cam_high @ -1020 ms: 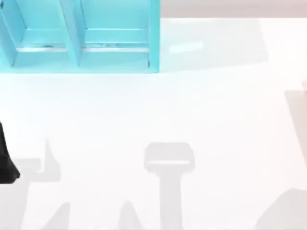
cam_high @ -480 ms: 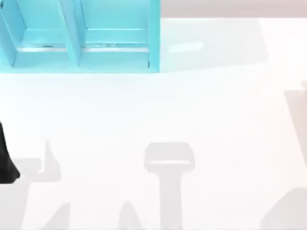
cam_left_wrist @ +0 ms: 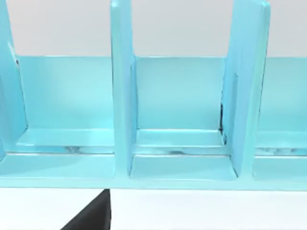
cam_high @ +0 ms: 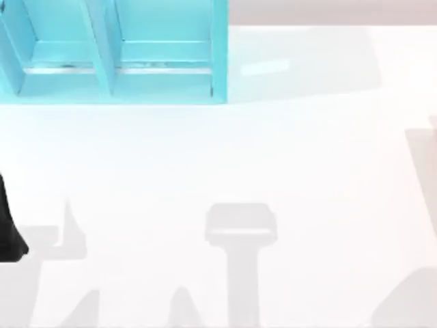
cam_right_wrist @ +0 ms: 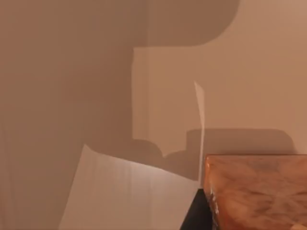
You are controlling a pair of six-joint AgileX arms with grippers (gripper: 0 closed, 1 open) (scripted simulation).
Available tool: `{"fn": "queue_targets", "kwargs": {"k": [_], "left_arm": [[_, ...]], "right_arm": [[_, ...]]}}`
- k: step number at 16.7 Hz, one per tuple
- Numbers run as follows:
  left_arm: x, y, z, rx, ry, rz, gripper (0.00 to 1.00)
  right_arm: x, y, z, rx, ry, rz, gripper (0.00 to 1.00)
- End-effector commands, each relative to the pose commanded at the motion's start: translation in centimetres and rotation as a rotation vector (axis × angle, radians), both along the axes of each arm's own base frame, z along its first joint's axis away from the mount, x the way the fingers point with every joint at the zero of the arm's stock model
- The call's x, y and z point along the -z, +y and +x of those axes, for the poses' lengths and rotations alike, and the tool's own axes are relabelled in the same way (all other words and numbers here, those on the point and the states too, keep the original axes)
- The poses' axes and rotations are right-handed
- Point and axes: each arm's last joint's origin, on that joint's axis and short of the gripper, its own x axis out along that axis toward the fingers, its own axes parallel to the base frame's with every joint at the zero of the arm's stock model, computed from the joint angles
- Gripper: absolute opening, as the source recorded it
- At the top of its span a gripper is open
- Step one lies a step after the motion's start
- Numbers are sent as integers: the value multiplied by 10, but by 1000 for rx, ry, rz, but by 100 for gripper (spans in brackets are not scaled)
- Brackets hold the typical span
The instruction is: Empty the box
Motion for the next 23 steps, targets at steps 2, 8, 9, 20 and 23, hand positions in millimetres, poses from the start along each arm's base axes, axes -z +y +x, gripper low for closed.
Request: {"fn": "queue_targets", "kwargs": {"k": [2, 8, 9, 20, 23], "left_arm": [[0, 0, 0, 0, 0, 0, 100], [0, 0, 0, 0, 0, 0, 100], [0, 0, 0, 0, 0, 0, 100], [0, 0, 0, 0, 0, 0, 100], [0, 0, 0, 0, 0, 0, 100]], "right_arm": [[0, 0, 0, 0, 0, 0, 2], [0, 0, 0, 0, 0, 0, 0], [0, 0, 0, 0, 0, 0, 0], [-99, -21, 12, 92, -148, -69, 0], [-130, -13, 8, 63, -135, -71, 0]]}}
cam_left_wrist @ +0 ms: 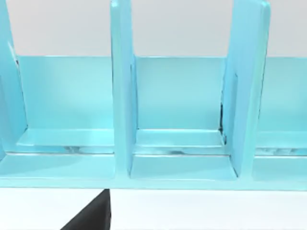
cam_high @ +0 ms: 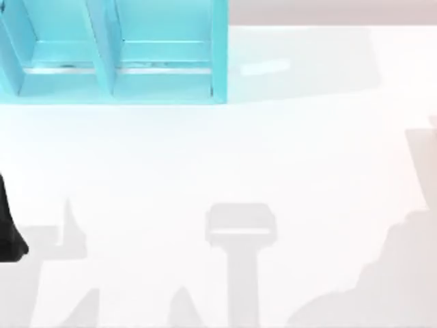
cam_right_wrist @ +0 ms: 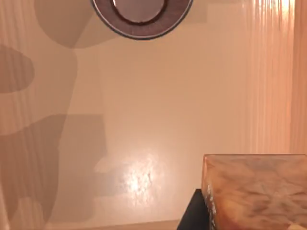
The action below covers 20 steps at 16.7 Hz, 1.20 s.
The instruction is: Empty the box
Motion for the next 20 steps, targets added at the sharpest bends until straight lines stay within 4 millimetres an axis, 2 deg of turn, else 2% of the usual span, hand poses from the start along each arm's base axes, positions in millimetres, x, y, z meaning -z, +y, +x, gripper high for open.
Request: {"fn": "queue_targets", "kwargs": {"k": [3, 6, 11, 13, 16, 18, 20], "left_arm": [[0, 0, 0, 0, 0, 0, 100], [0, 0, 0, 0, 0, 0, 100], [0, 0, 0, 0, 0, 0, 100], [0, 0, 0, 0, 0, 0, 100], [0, 0, 0, 0, 0, 0, 100], [0, 0, 0, 0, 0, 0, 100], [0, 0, 0, 0, 0, 0, 100]], "right_arm": [[-9, 9, -5, -42, 52, 29, 0], [-1, 13, -8, -61, 127, 67, 0], [-1, 12, -9, -56, 128, 68, 0], [3, 19, -2, -57, 131, 70, 0], [14, 51, 17, -62, 139, 71, 0], [23, 89, 30, -67, 143, 67, 0], [31, 139, 36, -79, 147, 62, 0]]}}
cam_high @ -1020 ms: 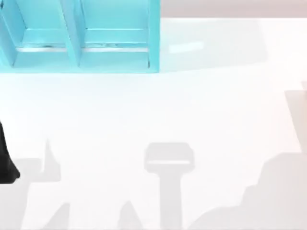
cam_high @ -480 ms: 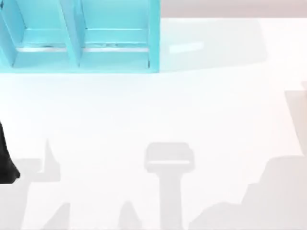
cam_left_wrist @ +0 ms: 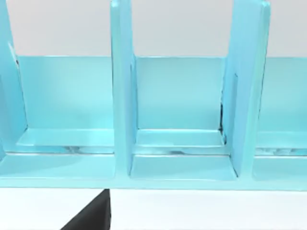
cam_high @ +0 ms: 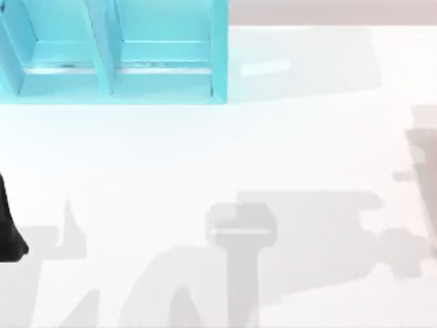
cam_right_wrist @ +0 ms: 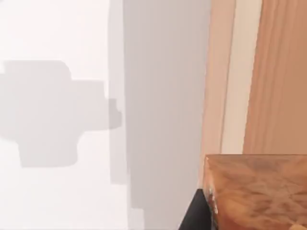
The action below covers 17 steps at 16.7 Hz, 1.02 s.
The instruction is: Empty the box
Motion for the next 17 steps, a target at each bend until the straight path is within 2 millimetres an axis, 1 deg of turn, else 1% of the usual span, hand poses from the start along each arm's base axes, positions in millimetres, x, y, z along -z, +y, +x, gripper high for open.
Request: {"fn": "queue_targets", "kwargs": {"k": [2, 4, 5, 7, 9, 12, 15, 17], "left_arm": [[0, 0, 0, 0, 0, 0, 100], [0, 0, 0, 0, 0, 0, 100], [0, 0, 0, 0, 0, 0, 100], [0, 0, 0, 0, 0, 0, 100], [0, 0, 0, 0, 0, 0, 100], [0, 0, 0, 0, 0, 0, 100], [0, 0, 0, 0, 0, 0, 100], [0, 0, 0, 0, 0, 0, 100]], "right_arm": [[7, 54, -6, -18, 2, -7, 0], [13, 101, -20, -35, 5, -17, 0], [16, 120, -29, -41, 7, -22, 0], [24, 150, -47, -41, 9, -30, 0], [32, 170, -65, -24, 8, -33, 0], [45, 191, -91, 8, -2, -23, 0], [56, 204, -113, 25, -10, -3, 0], [59, 207, -119, 25, -13, 4, 0]]}}
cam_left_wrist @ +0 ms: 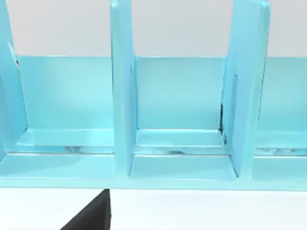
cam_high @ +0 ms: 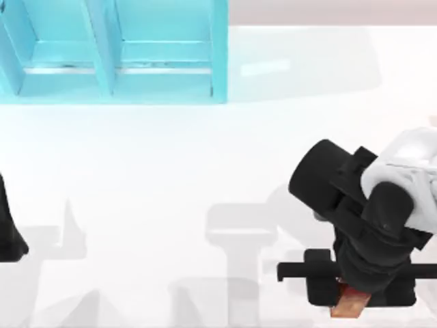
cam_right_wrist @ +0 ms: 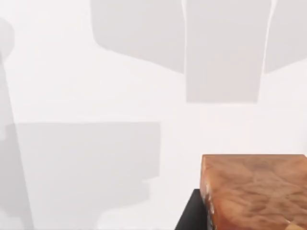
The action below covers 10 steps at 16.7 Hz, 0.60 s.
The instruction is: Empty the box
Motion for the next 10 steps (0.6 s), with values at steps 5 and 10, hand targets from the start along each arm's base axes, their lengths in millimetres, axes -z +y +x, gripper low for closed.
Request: {"fn": "queue_targets", "kwargs": {"k": [5, 10], "left_arm": [[0, 0, 0, 0, 0, 0, 100], [0, 0, 0, 0, 0, 0, 100]], "right_arm": [[1, 0, 1, 4, 3, -3, 0], [28, 1, 1, 2, 1, -1, 0]]}}
